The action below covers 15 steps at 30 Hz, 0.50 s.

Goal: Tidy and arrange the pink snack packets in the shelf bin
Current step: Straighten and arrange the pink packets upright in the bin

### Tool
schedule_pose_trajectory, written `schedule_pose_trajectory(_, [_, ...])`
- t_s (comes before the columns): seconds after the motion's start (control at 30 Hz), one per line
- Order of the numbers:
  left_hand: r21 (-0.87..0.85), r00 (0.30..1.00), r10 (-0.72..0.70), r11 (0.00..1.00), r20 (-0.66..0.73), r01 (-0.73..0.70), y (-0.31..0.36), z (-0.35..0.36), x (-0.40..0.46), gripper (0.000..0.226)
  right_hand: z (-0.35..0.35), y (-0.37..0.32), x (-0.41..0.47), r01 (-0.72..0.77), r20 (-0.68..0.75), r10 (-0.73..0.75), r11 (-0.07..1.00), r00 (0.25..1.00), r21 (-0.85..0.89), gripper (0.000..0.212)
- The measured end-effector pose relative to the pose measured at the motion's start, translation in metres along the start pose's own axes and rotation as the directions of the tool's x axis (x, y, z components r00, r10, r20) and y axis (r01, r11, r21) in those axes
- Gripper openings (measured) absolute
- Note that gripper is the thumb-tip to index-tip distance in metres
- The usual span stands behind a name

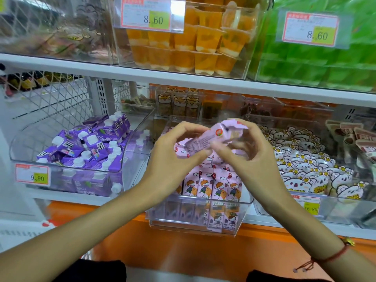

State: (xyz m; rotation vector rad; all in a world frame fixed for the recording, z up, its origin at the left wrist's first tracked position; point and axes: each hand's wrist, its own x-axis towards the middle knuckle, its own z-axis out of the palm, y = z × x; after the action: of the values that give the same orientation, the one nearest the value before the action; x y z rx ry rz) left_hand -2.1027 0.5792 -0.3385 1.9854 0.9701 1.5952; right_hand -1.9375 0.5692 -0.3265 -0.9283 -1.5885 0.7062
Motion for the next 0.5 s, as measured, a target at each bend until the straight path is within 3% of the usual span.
schedule_pose_trajectory(0.1, [0.286,0.979,0.203,0.937,0.023,-0.201,0.002,0.003,0.000,0.036,0.000,-0.002,0.001,-0.067,-0.052,0.068,0.998,0.996,0.017,0.041])
schedule_pose_trajectory(0.17, [0.316,0.974,0.211,0.921,0.087,-0.228,0.002,0.004,-0.001,0.035,-0.002,0.002,0.003,-0.132,-0.056,0.136,0.989,0.989,0.064,0.037])
schedule_pose_trajectory(0.27, [0.255,0.992,0.019,0.966,0.122,-0.050,0.001,0.005,0.000,0.050,-0.010,0.009,0.008,-0.182,-0.104,0.203,0.967,0.974,0.178,0.021])
schedule_pose_trajectory(0.33, [0.201,0.987,-0.120,0.975,0.106,0.097,-0.003,0.005,0.005,0.052,-0.016,0.011,0.011,-0.176,-0.147,0.216,0.953,0.965,0.245,0.028])
schedule_pose_trajectory(0.43, [0.132,0.986,-0.149,0.982,0.073,0.138,-0.010,0.008,0.013,0.022,-0.021,0.012,0.013,-0.135,-0.187,0.198,0.944,0.962,0.301,0.037])
schedule_pose_trajectory(0.5, [0.095,0.991,-0.128,0.988,0.049,0.123,-0.014,0.011,0.018,0.017,-0.023,0.013,0.015,-0.103,-0.218,0.168,0.954,0.962,0.281,0.035])
